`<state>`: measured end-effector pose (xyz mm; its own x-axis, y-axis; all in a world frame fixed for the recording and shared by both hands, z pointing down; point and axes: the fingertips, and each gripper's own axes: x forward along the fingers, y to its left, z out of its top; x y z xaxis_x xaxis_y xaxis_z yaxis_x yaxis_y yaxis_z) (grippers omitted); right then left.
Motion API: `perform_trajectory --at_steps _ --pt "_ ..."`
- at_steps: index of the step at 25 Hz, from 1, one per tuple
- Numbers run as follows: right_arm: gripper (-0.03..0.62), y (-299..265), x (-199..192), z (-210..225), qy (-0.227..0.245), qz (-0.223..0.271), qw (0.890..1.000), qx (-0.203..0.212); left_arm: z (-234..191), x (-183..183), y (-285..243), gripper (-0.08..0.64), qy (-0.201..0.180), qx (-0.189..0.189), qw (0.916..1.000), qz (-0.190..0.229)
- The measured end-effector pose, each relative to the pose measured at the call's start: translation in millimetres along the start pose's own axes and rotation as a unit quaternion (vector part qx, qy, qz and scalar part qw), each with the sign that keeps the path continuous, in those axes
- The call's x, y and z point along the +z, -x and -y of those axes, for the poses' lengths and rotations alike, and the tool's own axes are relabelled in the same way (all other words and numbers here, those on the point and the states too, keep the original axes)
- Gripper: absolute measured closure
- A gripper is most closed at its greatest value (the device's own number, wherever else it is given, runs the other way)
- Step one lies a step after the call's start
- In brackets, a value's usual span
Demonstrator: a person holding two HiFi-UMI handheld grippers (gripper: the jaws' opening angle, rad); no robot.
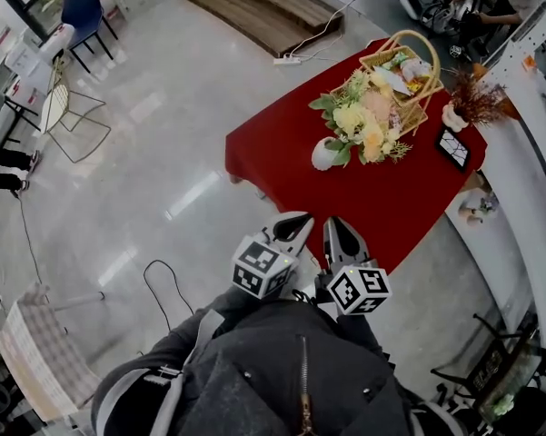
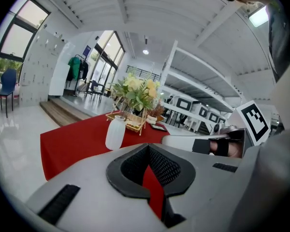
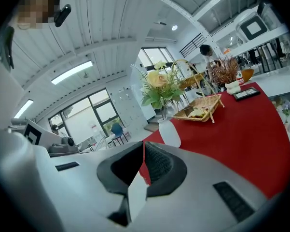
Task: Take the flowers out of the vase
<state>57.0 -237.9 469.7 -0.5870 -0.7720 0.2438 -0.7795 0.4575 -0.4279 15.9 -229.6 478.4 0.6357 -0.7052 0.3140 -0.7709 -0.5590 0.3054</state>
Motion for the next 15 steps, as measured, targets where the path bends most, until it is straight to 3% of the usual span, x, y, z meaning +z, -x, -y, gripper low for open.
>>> perform_trajectory --at_steps 15 --pt "0.578 -56.4 36.7 26.1 0.033 0.033 0.998 -0.029 -47.1 33.2 -37.9 0.552 -0.033 -0.011 0.9994 0.009"
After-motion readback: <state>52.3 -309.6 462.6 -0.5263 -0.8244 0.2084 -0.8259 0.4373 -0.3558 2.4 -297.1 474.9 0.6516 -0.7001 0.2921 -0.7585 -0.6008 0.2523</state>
